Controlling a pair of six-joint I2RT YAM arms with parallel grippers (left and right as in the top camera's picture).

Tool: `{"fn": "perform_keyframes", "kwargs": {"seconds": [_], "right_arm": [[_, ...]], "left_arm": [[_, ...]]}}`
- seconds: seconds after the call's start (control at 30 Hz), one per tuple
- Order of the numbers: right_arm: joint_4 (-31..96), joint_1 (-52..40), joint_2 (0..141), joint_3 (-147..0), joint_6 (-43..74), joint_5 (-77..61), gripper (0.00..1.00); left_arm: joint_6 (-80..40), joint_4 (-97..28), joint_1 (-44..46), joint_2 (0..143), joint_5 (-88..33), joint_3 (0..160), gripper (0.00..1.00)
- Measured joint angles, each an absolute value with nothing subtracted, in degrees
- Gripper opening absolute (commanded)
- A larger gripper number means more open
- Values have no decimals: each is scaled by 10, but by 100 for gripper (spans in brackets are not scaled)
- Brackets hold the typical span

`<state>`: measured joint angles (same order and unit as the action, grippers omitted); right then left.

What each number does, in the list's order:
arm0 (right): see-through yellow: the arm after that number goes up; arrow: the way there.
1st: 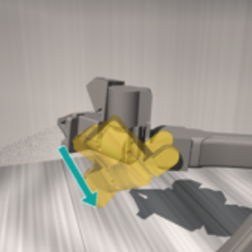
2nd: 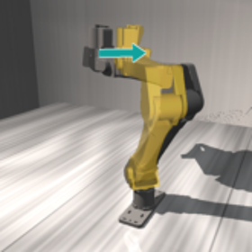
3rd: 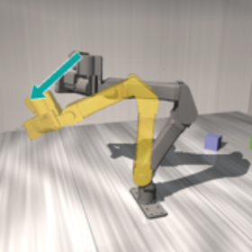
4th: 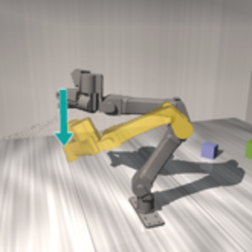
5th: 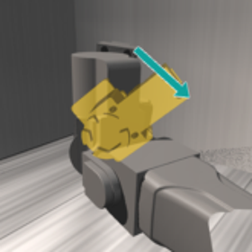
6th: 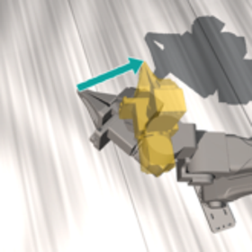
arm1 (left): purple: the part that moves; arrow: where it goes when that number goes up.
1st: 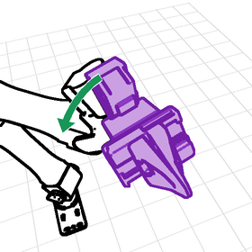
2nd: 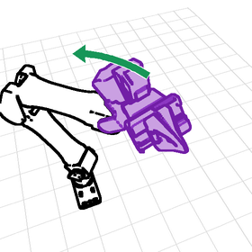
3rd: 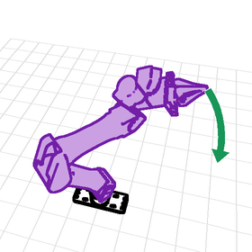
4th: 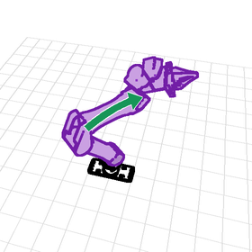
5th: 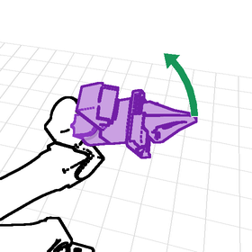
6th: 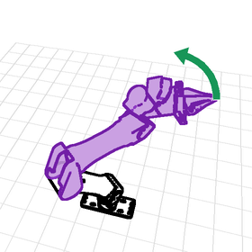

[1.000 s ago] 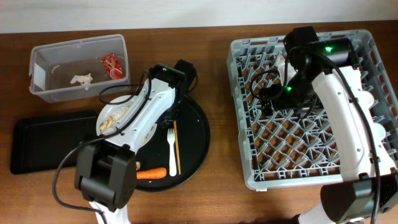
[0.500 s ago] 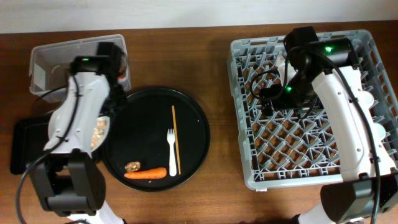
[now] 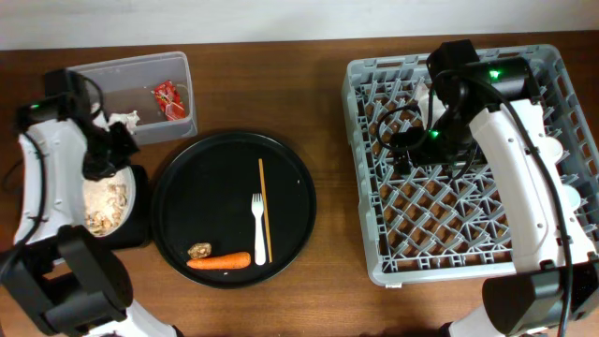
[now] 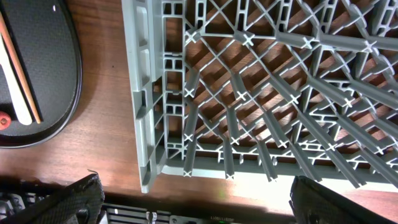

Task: Sort waste into correct bins and load items into the dishwasher rack
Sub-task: 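Tilt the plate over the black tray to dump the rice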

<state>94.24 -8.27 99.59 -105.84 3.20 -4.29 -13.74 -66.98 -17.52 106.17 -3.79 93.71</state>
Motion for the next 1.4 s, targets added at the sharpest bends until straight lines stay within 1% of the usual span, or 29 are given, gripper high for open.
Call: {"fn": "perform_keyframes", "kwargs": {"seconds": [0.27, 0.57, 0.9, 1.13, 1.33, 1.4], "right_arm": [[943, -83, 996, -1058, 32, -43, 99], [943, -83, 996, -1058, 32, -43, 99], [943, -83, 996, -1058, 32, -43, 99], [943, -83, 996, -1058, 32, -43, 99], [943, -83, 996, -1058, 32, -43, 99], [944, -83, 996, -1058, 32, -43, 99]], "left_arm": [[-85, -664, -262, 1062, -205, 937, 0], [-51, -673, -336, 1061, -365, 937, 0], [-14, -701, -405, 1061, -470, 934, 0], [28, -720, -432, 1061, -550, 924, 0], [65, -741, -466, 1062, -563, 924, 0], [83, -766, -484, 1061, -572, 923, 0]]}}
